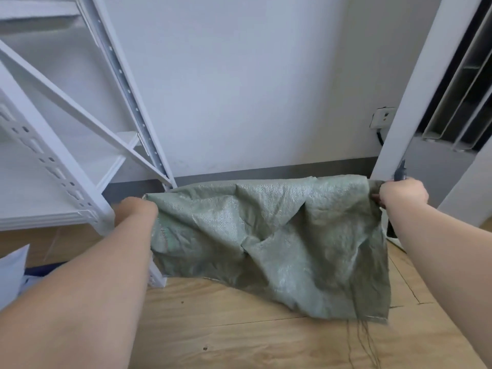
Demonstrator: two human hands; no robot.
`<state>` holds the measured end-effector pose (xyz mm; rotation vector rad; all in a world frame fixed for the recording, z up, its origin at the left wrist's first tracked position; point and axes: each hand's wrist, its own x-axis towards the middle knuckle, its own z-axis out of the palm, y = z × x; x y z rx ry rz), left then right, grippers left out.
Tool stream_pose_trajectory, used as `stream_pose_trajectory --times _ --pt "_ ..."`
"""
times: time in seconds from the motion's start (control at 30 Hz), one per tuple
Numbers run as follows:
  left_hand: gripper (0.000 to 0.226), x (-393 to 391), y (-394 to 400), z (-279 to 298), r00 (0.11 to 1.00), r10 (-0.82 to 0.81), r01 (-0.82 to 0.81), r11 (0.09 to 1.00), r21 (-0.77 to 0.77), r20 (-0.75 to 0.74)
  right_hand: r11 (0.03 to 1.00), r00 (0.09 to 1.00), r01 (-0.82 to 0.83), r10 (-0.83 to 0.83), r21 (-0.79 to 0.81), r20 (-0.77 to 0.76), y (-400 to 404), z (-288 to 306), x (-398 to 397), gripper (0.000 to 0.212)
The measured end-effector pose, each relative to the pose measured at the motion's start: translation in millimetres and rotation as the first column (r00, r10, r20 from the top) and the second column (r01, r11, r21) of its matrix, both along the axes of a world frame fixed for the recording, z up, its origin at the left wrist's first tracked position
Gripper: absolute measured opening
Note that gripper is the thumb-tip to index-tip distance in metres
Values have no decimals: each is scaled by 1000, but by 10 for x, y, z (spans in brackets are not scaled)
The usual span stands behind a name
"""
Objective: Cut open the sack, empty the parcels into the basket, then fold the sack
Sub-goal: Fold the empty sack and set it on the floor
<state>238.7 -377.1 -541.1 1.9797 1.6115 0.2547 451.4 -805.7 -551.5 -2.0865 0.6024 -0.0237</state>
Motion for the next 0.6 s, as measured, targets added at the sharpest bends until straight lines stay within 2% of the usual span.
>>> stream_pose_trajectory --times 0.03,0.07,0.1,0.17,0.23,0.33,0.4,0.5,0.57,0.6 --pt "41 43 -18 -30 978 54 -19 985 -171 202 996 1000 -28 28 84 -1 41 -5 8 12" --pt "39 91 -50 -64 900 152 4 934 -357 408 981 997 -74 76 179 -4 85 -5 19 12" --pt "38 131 -76 -66 805 272 47 857 -514 527 963 995 -96 98 251 5 124 5 44 10" --pt "43 172 6 -64 690 412 69 781 -620 595 942 1000 -16 12 334 14 161 82 91 7" --pt "51 204 241 -33 649 477 66 741 -669 593 931 998 40 -56 362 34 124 173 170 4" --pt "46 321 425 54 569 553 22 730 -683 609 943 995 -4 -30 333 94 62 311 291 3" --pt "38 464 203 169 581 475 93 768 -634 661 947 994 -29 -7 320 113 150 442 311 18" --pt "34 762 -246 390 586 339 194 823 -534 736 913 977 -128 48 387 210 409 644 301 12" --pt "39 887 -390 547 473 343 258 827 -500 811 900 953 -154 27 407 302 502 806 250 6" --pt "40 920 -394 621 367 366 279 834 -477 855 889 939 -153 -5 432 343 503 870 211 5"
